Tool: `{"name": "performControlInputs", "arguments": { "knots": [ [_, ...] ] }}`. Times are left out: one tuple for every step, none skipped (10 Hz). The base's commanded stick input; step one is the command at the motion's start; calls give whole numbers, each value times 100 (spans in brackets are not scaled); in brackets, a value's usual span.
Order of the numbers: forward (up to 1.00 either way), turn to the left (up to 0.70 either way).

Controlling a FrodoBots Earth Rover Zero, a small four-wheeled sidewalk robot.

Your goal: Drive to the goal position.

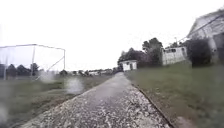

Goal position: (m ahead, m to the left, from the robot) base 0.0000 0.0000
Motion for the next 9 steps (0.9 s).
{"name": "performControlInputs", "arguments": {
  "knots": [
    [0, 0],
    [0, 0],
    [0, 0],
    [0, 0],
    [0, 0],
    [70, 0],
    [70, 0],
    [70, 0],
    [70, 0]
  ]
}}
